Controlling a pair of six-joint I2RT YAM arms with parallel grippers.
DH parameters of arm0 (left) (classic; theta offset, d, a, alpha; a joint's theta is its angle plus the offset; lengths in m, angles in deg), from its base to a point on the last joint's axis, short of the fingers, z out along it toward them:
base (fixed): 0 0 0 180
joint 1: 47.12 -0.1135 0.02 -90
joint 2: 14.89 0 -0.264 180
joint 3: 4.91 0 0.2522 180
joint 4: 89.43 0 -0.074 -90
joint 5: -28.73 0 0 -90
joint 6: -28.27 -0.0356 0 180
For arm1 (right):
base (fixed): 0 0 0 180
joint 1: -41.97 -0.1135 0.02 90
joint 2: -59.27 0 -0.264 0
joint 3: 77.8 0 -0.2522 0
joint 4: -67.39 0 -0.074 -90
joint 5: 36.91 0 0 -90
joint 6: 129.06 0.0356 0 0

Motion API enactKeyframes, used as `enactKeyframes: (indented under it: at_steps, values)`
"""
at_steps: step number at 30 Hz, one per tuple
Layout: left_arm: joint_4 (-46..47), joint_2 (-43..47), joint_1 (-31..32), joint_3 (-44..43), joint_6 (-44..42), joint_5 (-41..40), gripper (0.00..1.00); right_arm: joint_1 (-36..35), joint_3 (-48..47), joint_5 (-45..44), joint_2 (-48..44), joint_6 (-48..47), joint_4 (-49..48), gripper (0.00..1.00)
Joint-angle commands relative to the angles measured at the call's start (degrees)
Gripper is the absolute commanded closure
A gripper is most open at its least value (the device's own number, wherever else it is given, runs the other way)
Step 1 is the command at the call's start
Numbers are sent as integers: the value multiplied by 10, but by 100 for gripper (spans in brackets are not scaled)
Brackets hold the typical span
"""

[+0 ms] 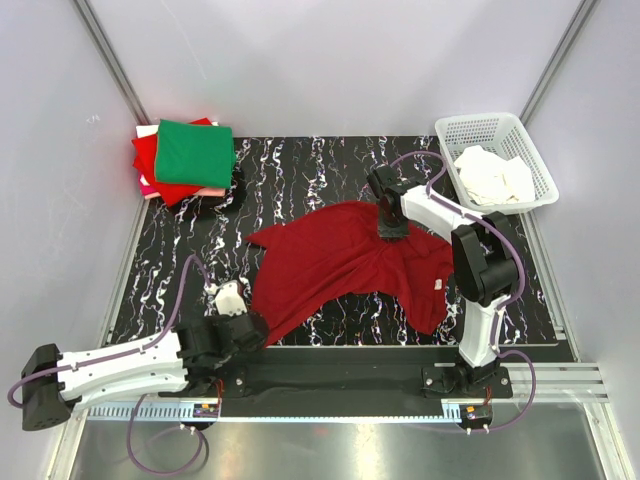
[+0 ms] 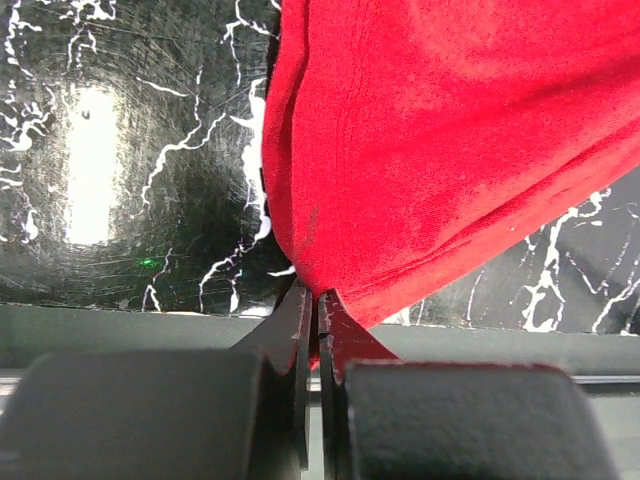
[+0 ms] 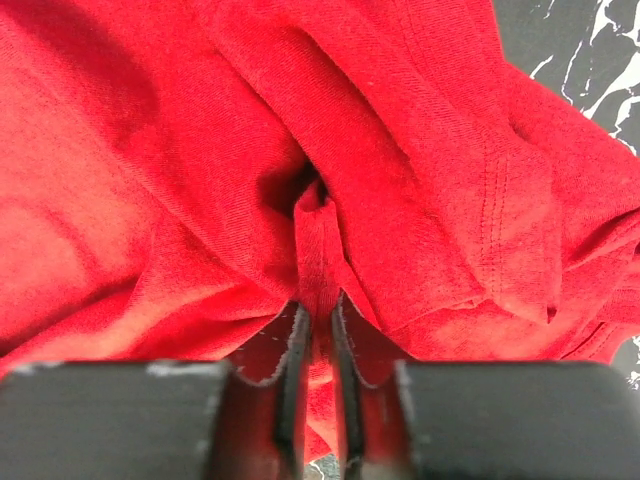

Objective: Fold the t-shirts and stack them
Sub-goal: Flatten the tshirt out

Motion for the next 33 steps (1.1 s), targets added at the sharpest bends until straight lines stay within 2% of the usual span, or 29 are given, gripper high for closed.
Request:
enactKeyframes:
  at_steps: [1, 3, 8, 11, 16, 26, 33]
  values:
    - [18, -11, 2, -4, -4, -30, 100, 4, -6, 2, -32, 0, -2, 85]
    - [18, -13, 2, -5, -4, -32, 100, 3, -3, -4, -41, 1, 8, 83]
    - [19, -19, 3, -8, -3, -34, 100, 4, 6, -11, -75, 0, 20, 71]
    - [19, -19, 3, -8, -2, -34, 100, 4, 10, -12, -86, -1, 25, 70]
    - [19, -21, 2, -8, -1, -35, 100, 4, 25, -6, -98, -2, 19, 76]
    - [19, -22, 3, -9, -2, -35, 100, 5, -26, -20, -62, -16, 24, 58]
    - [19, -28, 4, -11, -2, -35, 100, 22, -76, -23, -15, -35, 30, 57]
